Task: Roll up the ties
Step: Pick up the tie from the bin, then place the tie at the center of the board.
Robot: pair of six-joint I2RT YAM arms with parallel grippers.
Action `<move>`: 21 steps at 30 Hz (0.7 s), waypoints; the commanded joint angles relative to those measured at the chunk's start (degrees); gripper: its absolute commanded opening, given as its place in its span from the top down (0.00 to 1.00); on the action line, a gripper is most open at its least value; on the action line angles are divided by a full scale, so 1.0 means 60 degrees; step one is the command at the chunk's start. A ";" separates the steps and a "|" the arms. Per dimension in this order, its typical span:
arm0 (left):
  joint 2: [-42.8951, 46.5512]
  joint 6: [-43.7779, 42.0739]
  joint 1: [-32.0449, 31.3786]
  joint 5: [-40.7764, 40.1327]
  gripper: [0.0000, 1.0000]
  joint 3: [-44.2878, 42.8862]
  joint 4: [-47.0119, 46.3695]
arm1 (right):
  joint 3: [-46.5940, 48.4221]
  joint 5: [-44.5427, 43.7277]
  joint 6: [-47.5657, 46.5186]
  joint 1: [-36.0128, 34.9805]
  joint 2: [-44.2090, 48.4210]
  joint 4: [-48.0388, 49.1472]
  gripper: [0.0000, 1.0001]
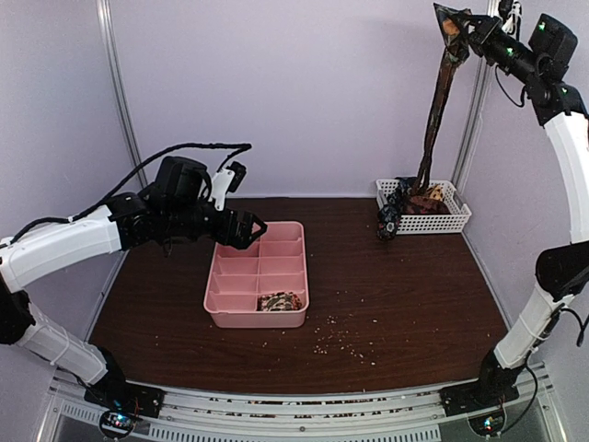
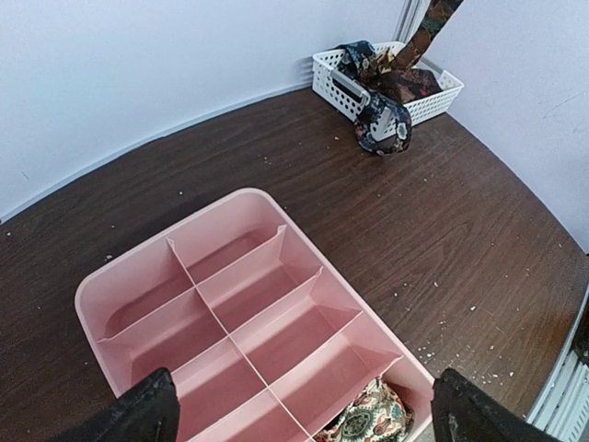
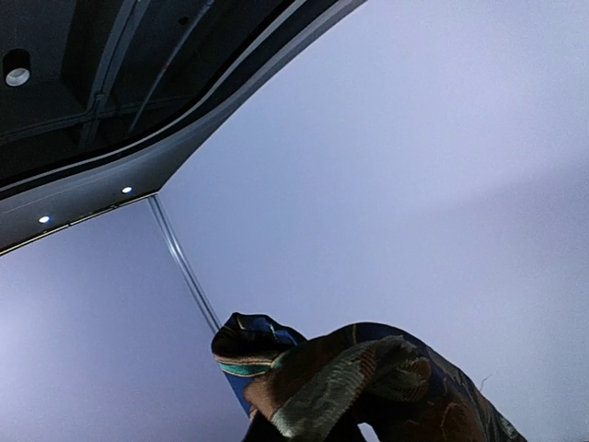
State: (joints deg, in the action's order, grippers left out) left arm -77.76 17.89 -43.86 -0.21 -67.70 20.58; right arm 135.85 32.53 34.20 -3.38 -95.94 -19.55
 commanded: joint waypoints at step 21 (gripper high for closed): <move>-0.3386 -0.0557 -0.1502 0.1103 0.02 -0.2684 -0.0479 | -0.7969 0.1022 0.0831 -0.1224 0.4049 0.3114 1.00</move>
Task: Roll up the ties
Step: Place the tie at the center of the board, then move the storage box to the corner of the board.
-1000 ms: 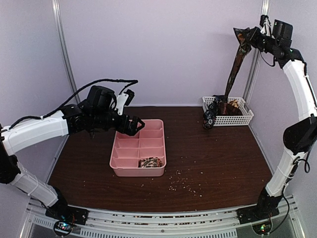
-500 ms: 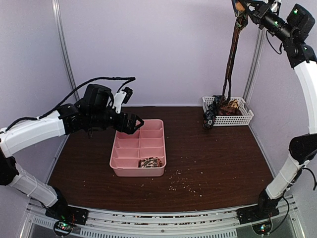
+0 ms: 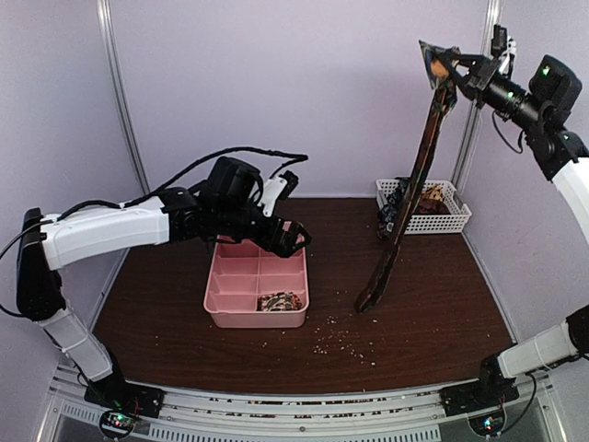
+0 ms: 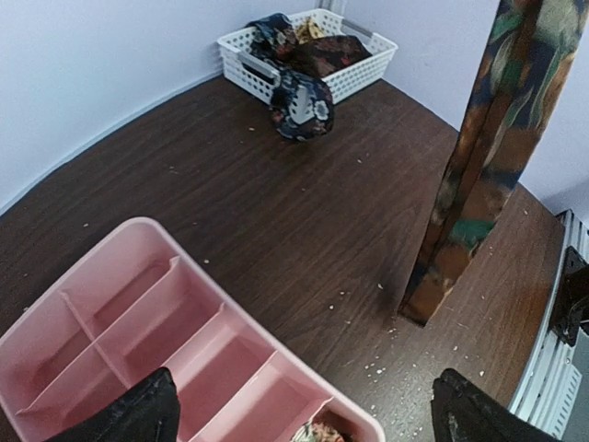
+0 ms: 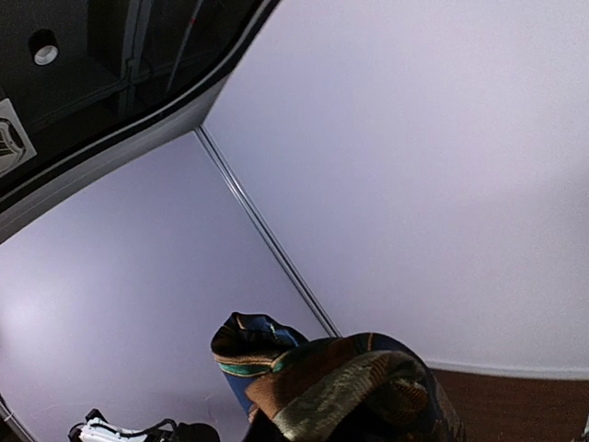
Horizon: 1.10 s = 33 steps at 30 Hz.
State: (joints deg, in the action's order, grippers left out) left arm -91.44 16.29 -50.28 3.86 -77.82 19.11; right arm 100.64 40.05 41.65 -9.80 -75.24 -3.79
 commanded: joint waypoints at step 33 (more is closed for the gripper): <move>-0.3469 -0.0194 0.1321 -0.2873 0.02 0.0263 0.2162 | -0.7033 -0.1475 -0.1646 -0.2054 0.1860 -0.0440 1.00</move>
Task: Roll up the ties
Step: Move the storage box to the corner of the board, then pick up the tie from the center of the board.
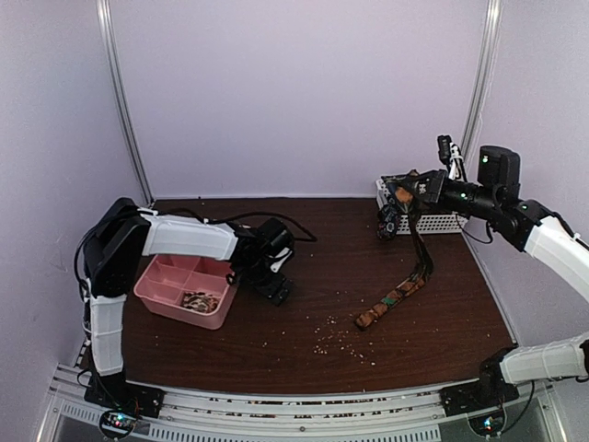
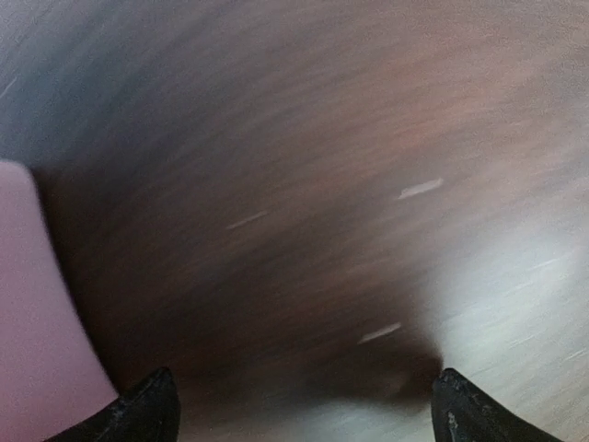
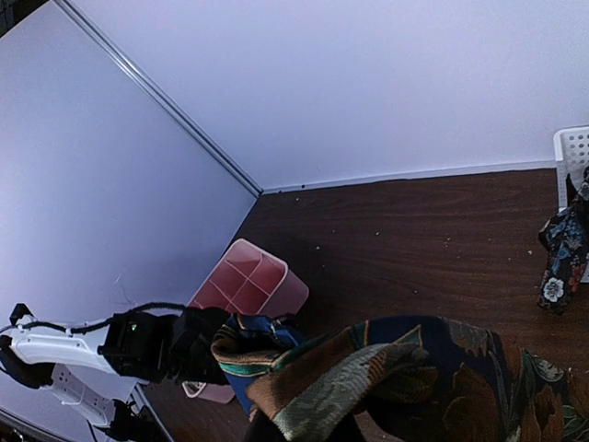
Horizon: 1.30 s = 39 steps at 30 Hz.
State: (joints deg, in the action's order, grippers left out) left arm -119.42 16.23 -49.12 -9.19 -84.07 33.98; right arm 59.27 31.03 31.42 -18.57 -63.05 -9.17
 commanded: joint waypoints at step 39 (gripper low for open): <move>-0.3004 0.0227 -0.3093 0.0853 0.17 -0.2778 -0.3897 | 0.0152 -0.3090 -0.0151 -0.0708 0.1304 -0.1869 1.00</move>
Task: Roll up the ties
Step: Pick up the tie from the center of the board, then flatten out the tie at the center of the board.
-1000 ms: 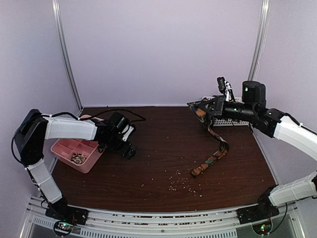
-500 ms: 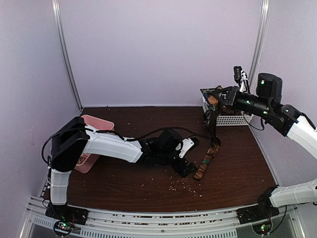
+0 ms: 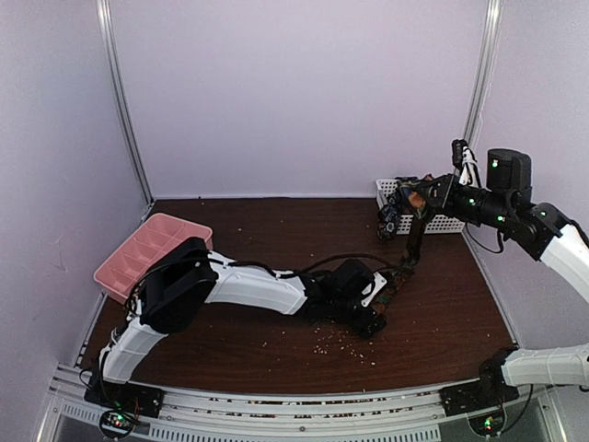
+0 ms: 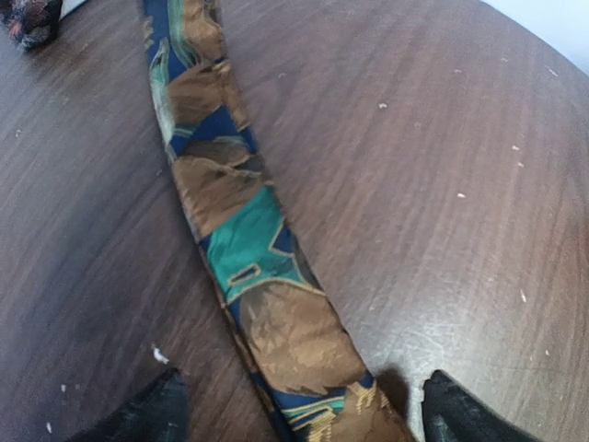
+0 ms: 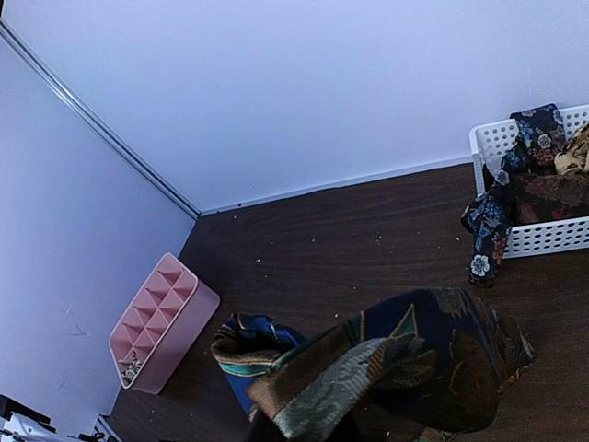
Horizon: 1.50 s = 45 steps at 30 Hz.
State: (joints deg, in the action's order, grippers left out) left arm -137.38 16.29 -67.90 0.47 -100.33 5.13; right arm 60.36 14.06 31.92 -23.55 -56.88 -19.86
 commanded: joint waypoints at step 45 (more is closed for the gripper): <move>1.0424 -0.2178 0.4096 0.0162 0.93 0.8377 0.3468 | -0.4332 0.1297 0.1103 0.1132 -0.1139 0.1415 0.97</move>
State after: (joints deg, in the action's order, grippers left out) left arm -70.22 2.33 -42.92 1.06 -49.69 25.36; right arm 36.99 19.46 37.41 -19.09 -58.41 -16.47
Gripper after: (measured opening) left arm 0.076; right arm 0.067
